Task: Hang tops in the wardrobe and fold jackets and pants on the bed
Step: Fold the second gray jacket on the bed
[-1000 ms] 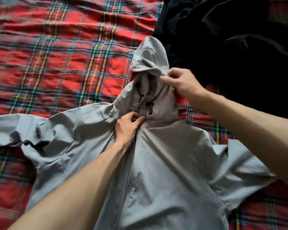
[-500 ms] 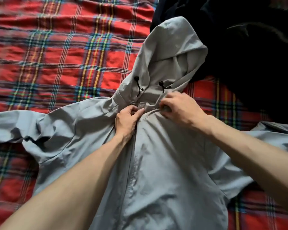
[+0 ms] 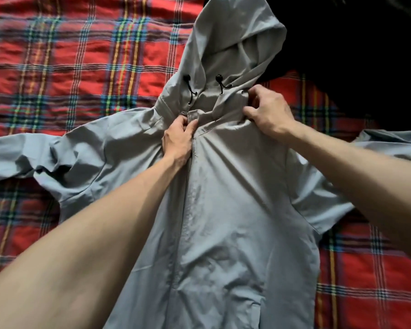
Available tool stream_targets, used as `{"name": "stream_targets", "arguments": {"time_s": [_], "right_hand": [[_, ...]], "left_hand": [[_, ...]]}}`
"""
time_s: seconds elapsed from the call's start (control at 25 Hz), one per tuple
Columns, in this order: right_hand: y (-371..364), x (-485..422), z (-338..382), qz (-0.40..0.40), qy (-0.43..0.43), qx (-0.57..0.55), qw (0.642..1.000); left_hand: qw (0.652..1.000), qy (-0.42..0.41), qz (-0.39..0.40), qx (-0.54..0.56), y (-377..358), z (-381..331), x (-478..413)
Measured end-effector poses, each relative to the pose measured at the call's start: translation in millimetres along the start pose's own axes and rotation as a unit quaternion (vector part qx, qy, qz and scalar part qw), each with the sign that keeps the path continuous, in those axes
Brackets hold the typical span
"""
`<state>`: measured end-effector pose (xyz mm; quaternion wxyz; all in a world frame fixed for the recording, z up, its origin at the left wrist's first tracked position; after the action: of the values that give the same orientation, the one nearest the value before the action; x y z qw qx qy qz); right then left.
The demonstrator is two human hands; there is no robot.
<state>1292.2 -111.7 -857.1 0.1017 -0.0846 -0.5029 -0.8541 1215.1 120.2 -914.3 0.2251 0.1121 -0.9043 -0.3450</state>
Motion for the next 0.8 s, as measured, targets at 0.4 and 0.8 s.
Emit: {"name": "stream_targets", "arguments": {"time_s": [0.4,0.8], "right_hand": [[-115.5,217.9,-20.9,0.05,0.243,0.203,0.947],[-122.6,270.2,65.9,0.07,0.359,0.101,0.925]], "left_hand": [[0.998,-0.03,0.026,0.052,14.2,-16.7,40.4],[0.986,-0.109,0.122,0.006,19.2,1.5,97.1]]}}
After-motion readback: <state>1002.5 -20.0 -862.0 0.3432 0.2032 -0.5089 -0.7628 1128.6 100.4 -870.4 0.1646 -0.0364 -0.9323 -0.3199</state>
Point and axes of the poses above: each hand's wrist, its own x-axis away from the middle knuckle, its own y-axis out of the back of the hand, z = x × y, the point moved 8 cm from there along -x, towards the middle knuckle, and after that the axes turned 1 degree about -x, right-handed, at the moved point
